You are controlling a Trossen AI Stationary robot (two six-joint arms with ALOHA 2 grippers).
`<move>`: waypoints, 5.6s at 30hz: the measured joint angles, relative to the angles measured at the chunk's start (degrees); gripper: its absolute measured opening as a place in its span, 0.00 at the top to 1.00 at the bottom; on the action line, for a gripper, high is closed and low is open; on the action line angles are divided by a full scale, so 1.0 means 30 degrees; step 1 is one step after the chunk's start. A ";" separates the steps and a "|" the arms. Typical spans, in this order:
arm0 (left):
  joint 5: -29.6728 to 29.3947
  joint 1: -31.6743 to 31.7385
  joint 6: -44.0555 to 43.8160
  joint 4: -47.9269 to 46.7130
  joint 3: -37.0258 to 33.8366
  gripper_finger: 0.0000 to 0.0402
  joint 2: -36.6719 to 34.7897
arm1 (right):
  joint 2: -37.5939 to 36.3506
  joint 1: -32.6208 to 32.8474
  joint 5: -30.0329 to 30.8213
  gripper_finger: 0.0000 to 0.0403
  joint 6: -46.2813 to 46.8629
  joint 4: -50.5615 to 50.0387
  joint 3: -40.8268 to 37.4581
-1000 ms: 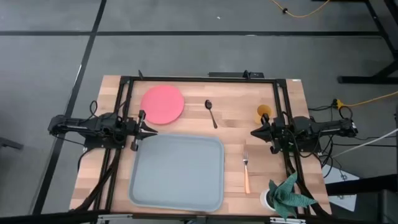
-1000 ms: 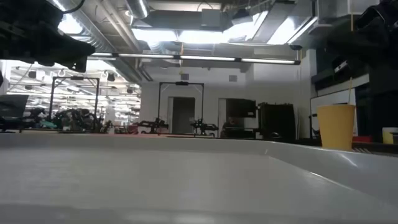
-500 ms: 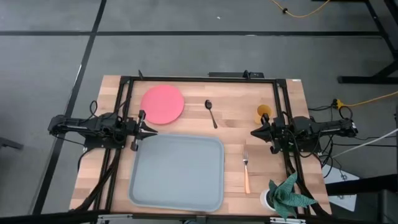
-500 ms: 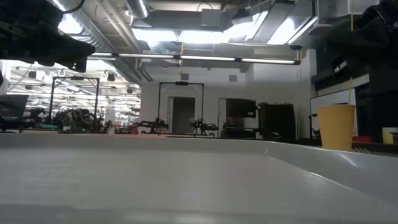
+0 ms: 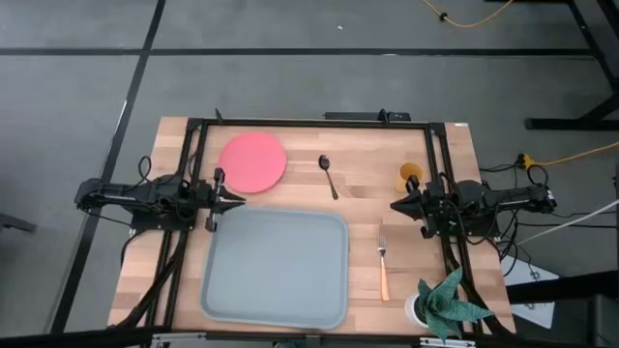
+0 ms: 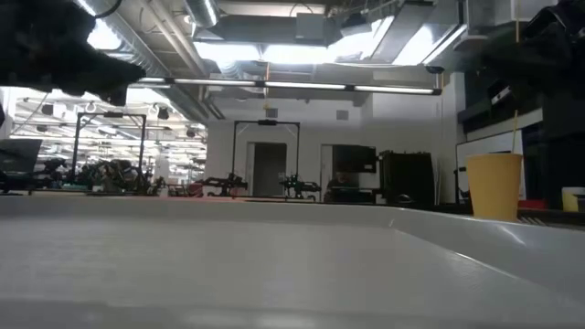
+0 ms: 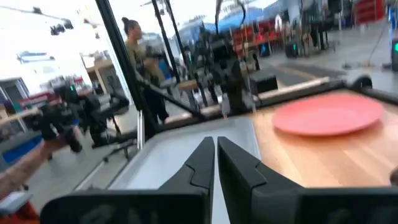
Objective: Pick and place plate/cup/fork/spoon on tray
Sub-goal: Put the yellow cup on the the gray tray
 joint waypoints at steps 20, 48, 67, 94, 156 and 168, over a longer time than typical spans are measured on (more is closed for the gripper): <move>0.0031 -0.0005 -0.1634 0.4973 0.0000 0.92 0.0002 | 0.4367 0.0007 0.4970 0.94 -0.5832 -0.2941 0.8346; 0.0175 -0.0005 -0.1712 0.4921 0.0000 0.92 0.0002 | 1.5408 0.0001 0.0713 0.92 0.1521 -2.0334 1.9773; 0.0174 -0.0005 -0.1719 0.4921 0.0000 0.92 0.0002 | 1.5249 -0.1413 -0.1116 0.48 0.5109 -2.2705 1.9773; 0.0175 0.0000 -0.1711 0.4914 0.0007 0.92 0.0002 | 2.1452 -0.3700 0.6271 0.48 0.6018 -2.7013 1.9766; 0.0168 0.0003 -0.1704 0.4914 0.0007 0.92 0.0002 | 2.1508 -0.8144 0.7582 0.48 1.2441 -2.0746 1.3937; 0.0168 -0.0001 -0.1704 0.4921 0.0007 0.92 -0.0001 | 2.5391 -0.7915 0.3278 0.52 0.8575 -1.1793 1.7235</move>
